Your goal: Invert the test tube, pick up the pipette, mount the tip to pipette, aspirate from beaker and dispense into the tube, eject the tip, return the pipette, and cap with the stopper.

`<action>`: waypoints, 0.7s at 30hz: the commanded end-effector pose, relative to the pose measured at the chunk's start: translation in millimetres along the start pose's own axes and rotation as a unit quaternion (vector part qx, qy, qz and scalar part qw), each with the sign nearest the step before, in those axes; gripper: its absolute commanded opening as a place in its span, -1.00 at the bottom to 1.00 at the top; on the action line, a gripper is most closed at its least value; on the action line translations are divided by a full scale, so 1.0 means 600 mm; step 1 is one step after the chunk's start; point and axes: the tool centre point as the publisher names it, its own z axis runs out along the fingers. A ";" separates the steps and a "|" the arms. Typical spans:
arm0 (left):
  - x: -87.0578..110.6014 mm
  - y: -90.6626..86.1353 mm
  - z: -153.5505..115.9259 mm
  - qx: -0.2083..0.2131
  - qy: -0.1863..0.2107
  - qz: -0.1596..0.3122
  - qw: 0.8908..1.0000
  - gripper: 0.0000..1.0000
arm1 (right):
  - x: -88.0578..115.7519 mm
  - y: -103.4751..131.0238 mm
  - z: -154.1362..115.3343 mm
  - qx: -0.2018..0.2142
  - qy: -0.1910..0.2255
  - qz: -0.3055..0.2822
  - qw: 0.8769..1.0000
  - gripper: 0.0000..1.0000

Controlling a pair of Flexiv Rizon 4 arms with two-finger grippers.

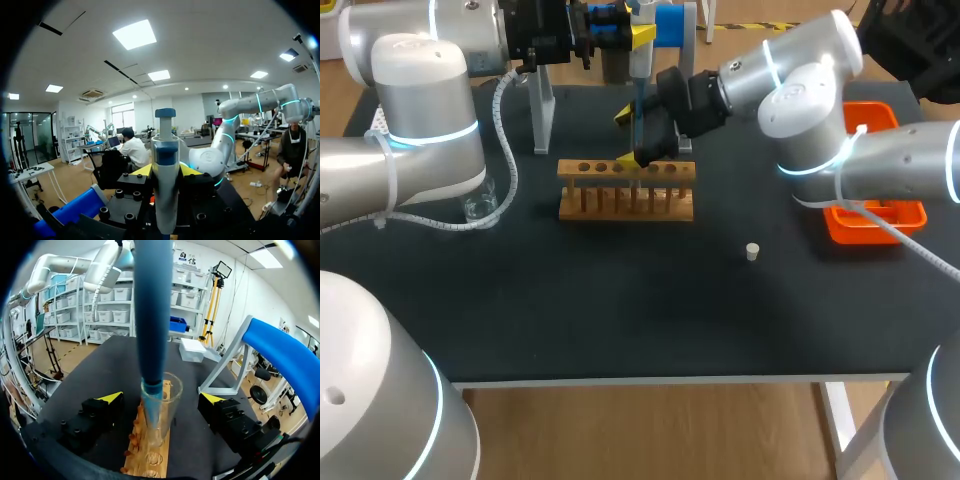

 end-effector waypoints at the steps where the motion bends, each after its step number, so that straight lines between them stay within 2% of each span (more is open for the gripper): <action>1: 0.001 0.000 0.002 0.000 -0.002 0.000 1.000 -1.00 | -0.002 0.000 -0.002 0.002 0.002 0.000 1.000 1.00; 10: 0.001 0.000 0.002 0.000 -0.002 0.000 1.000 -1.00 | -0.002 0.000 -0.002 0.002 0.002 0.000 1.000 1.00; 21: 0.005 -0.024 0.006 -0.011 -0.002 0.010 1.000 -1.00 | -0.002 0.000 -0.002 0.002 0.002 0.000 1.000 1.00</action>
